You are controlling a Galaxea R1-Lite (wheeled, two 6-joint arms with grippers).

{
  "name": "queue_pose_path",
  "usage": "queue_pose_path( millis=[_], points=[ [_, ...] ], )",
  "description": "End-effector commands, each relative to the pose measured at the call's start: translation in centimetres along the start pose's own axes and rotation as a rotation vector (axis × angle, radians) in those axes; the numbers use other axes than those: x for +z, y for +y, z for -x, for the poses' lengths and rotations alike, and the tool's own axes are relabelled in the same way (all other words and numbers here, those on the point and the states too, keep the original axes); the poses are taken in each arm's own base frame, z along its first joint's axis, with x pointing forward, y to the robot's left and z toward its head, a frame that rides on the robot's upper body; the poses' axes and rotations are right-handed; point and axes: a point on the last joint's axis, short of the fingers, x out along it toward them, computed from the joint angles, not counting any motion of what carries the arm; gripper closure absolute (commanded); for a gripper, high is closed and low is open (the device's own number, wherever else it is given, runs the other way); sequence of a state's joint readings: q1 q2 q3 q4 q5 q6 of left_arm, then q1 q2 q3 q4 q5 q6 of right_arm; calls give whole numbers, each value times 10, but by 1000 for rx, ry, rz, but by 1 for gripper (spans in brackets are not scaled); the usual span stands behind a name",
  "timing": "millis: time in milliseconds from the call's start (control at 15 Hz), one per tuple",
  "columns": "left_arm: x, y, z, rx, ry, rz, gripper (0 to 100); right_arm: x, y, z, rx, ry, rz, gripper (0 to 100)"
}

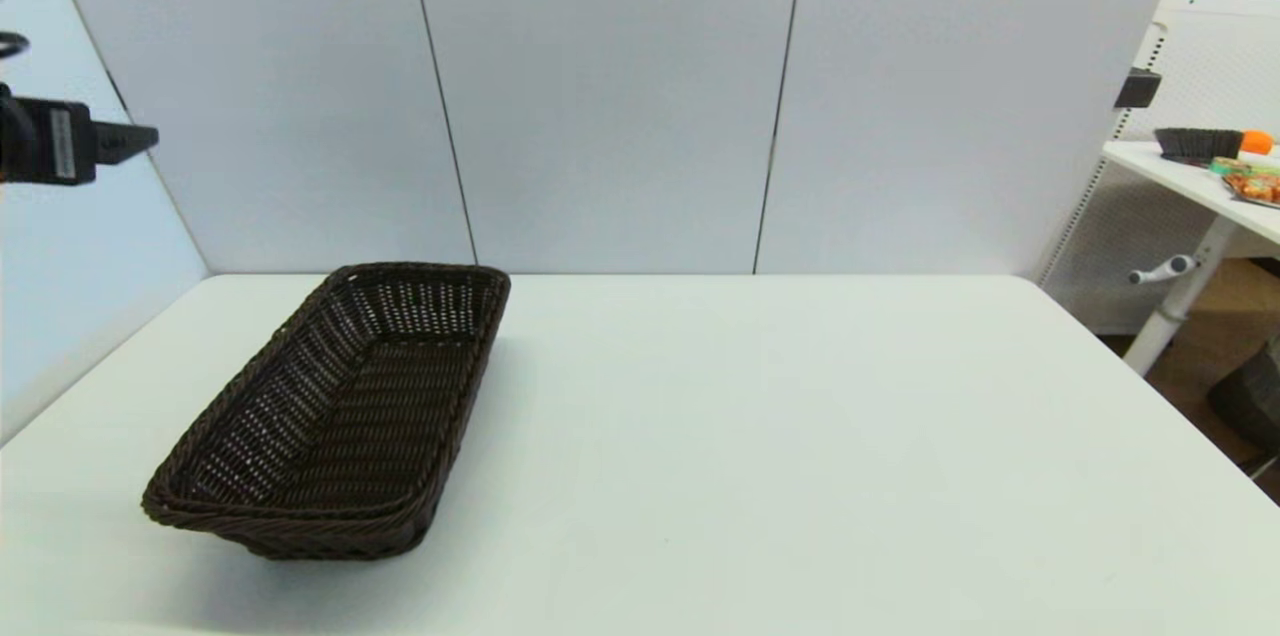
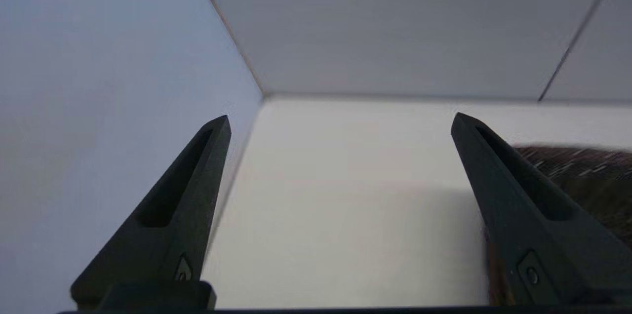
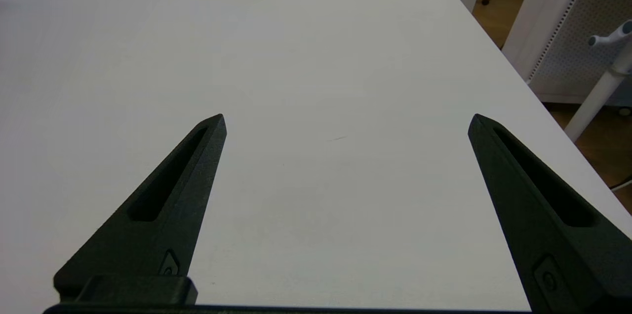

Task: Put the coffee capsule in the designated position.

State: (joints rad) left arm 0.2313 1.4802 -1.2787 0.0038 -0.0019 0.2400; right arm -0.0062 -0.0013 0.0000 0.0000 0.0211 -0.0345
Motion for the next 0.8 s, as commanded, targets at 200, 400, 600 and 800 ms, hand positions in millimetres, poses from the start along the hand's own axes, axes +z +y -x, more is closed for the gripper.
queue_pose_path(
  millis=[200, 400, 600, 800],
  points=[
    [27, -4, 106, -2, -243, 0, 0, 0, 0, 0, 0, 1, 1, 0],
    [3, -19, 131, -95, -238, 36, 0, 0, 0, 0, 0, 0, 1, 0],
    [-33, -35, 150, -205, -195, 89, 0, 0, 0, 0, 0, 1, 1, 0],
    [-86, -43, 174, -260, -145, 84, 0, 0, 0, 0, 0, 1, 1, 0]
  ],
)
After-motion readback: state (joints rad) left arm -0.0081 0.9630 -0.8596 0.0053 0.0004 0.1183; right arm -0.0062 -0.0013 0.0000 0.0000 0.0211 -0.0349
